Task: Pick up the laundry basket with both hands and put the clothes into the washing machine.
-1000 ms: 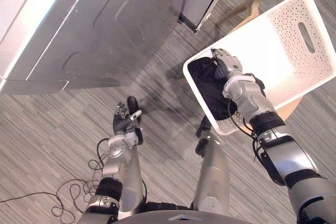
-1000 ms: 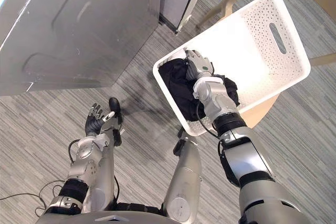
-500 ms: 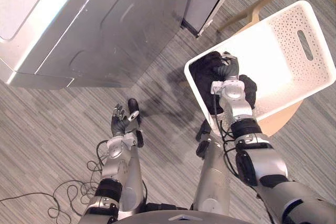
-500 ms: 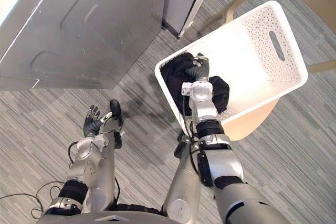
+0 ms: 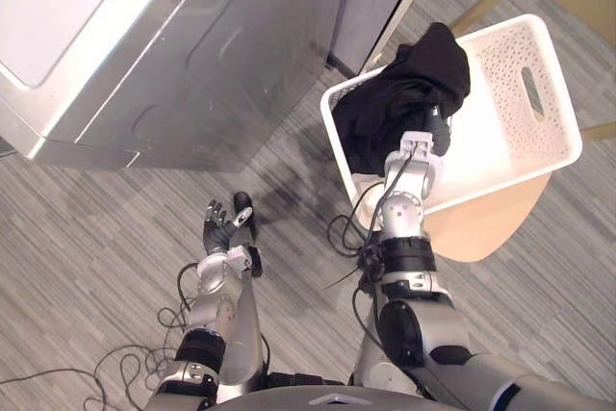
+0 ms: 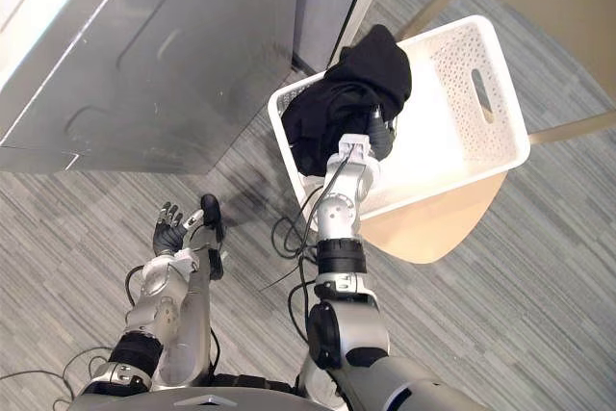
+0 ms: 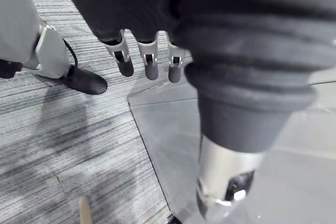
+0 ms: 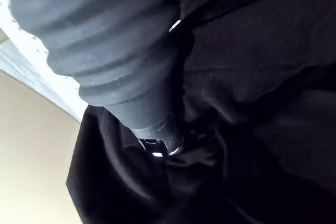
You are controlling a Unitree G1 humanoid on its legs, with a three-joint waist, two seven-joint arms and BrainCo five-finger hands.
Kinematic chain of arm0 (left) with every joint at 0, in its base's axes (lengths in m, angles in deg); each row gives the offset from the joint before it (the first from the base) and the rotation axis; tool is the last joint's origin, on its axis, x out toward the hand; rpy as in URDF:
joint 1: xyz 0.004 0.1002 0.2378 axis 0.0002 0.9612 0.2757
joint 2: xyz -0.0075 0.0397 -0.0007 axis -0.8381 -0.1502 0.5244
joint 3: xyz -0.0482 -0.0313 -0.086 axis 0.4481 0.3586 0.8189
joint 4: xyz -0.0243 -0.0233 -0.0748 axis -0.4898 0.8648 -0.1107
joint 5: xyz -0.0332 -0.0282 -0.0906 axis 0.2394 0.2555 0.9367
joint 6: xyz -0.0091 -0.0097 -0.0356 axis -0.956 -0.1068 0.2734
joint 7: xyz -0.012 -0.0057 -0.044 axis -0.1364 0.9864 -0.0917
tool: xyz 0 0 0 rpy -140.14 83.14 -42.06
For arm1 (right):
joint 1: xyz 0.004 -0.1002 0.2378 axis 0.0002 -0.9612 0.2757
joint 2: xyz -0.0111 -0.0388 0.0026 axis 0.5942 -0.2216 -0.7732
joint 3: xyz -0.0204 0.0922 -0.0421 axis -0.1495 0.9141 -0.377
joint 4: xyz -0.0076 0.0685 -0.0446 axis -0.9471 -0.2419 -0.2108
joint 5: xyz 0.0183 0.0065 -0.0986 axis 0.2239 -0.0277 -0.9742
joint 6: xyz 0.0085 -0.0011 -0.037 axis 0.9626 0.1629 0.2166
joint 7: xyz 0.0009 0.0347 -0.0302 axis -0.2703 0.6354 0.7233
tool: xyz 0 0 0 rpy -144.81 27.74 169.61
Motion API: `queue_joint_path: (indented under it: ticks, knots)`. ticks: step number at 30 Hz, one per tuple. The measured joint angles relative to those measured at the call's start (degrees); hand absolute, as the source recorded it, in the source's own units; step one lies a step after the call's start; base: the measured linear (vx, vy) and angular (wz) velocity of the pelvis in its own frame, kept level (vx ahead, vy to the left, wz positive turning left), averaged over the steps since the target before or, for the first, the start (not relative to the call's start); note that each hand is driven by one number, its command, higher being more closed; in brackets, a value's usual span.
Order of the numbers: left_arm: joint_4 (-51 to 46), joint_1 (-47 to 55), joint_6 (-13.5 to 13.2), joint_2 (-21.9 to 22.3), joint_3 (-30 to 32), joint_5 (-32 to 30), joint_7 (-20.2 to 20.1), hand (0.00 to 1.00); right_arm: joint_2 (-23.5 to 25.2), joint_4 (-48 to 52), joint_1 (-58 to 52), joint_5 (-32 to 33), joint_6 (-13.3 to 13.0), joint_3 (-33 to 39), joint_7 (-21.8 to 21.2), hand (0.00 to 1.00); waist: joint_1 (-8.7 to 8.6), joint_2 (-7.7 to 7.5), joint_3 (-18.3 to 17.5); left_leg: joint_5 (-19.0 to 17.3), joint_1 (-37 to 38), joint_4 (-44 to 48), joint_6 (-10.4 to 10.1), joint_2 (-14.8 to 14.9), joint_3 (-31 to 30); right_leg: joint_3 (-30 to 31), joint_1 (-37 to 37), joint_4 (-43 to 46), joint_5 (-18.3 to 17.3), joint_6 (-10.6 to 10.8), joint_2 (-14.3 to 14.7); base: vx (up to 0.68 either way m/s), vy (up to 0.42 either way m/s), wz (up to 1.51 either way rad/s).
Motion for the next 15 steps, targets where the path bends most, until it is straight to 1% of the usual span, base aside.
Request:
queue_joint_path:
  ticks: [2,5,6,7,8,11,13,15]
  knots:
    - [0.5,0.2,0.2,0.0,-0.1,0.0,0.0,0.0,0.1,1.2,-0.6,1.2,-0.5,-0.7,0.0,1.0,-0.4,-0.01,0.0,-0.5,0.2,1.0,-0.1,0.4,-0.1,-0.2,0.6,0.5,-0.5,0.0,0.1,-0.01,-0.083,0.06]
    - [1.9,1.0,0.8,0.0,-0.3,0.0,0.0,0.0,0.3,5.3,-3.0,1.7,-1.2,-2.7,0.1,1.0,-1.04,-0.17,-0.1,-1.0,3.2,1.3,-0.2,0.4,-0.1,-0.3,3.6,1.2,-1.2,0.2,0.0,0.03,-0.068,0.04]
    - [1.9,1.7,0.9,-0.1,-0.3,0.0,0.0,0.0,0.3,6.5,-4.1,1.7,-1.7,-3.7,0.1,1.0,-1.22,-0.6,-0.3,-1.3,4.9,1.3,-0.1,0.5,0.1,-0.3,5.0,1.4,-1.7,0.3,-0.1,0.05,-0.053,0.0]
    - [1.9,2.4,0.9,-0.1,-0.6,-0.1,-0.1,0.0,0.3,7.4,-5.2,1.7,-1.9,-4.6,0.0,1.0,-1.45,-1.34,-0.9,-1.7,6.4,1.3,-0.3,0.5,0.3,-0.2,6.3,1.5,-2.2,0.4,-0.1,0.05,-0.051,-0.01]
    - [1.9,2.7,0.9,-0.1,-0.9,-0.1,-0.1,0.0,0.3,8.1,-5.9,1.7,-1.9,-4.9,0.0,1.0,-1.51,-1.69,-1.2,-1.8,7.2,1.3,-0.5,0.5,0.4,-0.2,7.1,1.6,-2.5,0.3,-0.1,0.06,-0.047,0.01]
    - [1.8,4.4,1.4,-0.4,-4.8,-0.1,-0.6,0.0,0.8,13.2,-10.8,1.8,-2.7,-6.9,-0.3,1.0,-2.15,-3.48,-3.0,-2.7,11.0,1.1,-0.7,0.2,0.5,-0.3,10.6,1.9,-4.0,0.7,-0.5,0.07,-0.046,0.07]
    - [1.7,4.9,1.5,-0.5,-7.1,-0.3,-1.4,0.0,0.8,15.2,-13.2,1.9,-2.9,-7.8,-0.7,1.0,-2.74,-3.74,-3.4,-3.0,13.2,0.7,-0.8,-0.2,0.6,-0.4,12.7,2.0,-4.6,1.0,-1.0,0.05,-0.028,0.09]
    - [-0.4,6.0,1.9,-0.7,-10.8,-0.4,-2.7,0.0,1.2,17.8,-17.7,2.5,-2.9,-9.3,-2.2,1.0,-3.44,-3.72,-5.3,-2.7,16.0,-1.5,-0.7,-0.9,1.1,-0.4,14.6,1.3,-5.0,1.3,-1.3,0.06,-0.027,0.04]
